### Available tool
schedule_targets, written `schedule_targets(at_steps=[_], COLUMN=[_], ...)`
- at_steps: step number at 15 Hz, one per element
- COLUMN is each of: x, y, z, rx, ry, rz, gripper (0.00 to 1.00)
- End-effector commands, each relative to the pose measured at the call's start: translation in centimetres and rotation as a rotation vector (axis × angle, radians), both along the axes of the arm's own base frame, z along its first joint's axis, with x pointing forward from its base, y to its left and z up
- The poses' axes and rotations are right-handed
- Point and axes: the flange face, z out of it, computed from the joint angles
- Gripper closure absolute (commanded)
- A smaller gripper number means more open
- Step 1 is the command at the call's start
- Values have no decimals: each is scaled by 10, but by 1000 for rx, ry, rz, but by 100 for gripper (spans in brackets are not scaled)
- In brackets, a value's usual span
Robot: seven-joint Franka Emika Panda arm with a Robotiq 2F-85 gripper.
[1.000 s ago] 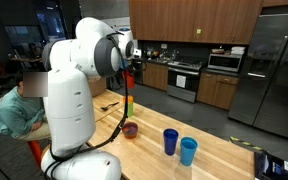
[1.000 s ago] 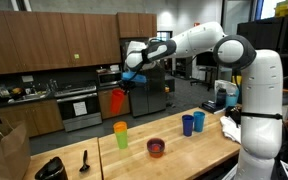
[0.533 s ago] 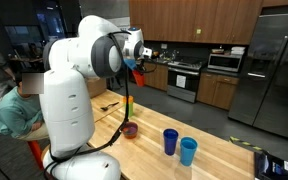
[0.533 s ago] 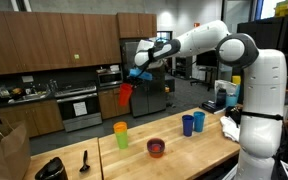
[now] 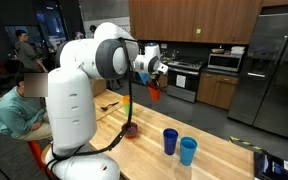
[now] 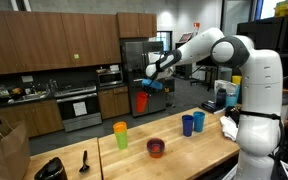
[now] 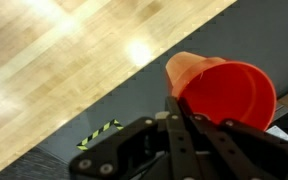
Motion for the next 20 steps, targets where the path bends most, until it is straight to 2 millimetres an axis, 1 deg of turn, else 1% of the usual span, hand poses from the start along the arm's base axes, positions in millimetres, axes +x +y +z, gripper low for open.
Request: schedule_targets(at_steps=[1, 2, 3, 4, 6, 10, 16, 19, 20], x=[8, 9, 12, 11, 13, 11, 5, 2, 2], y=[-29, -36, -38, -41, -41, -36, -38, -38, -39], z=[-38, -50, -64, -73, -92, -116, -146, -157, -155], rx=[-3, -6, 1, 1, 10, 23, 56, 63, 68], ry=[43, 60, 81, 96, 131, 179, 241, 264, 266], rz=[-112, -136, -148, -162, -178, -192, -230, -239, -243], gripper=[99, 99, 99, 99, 99, 99, 99, 99, 72])
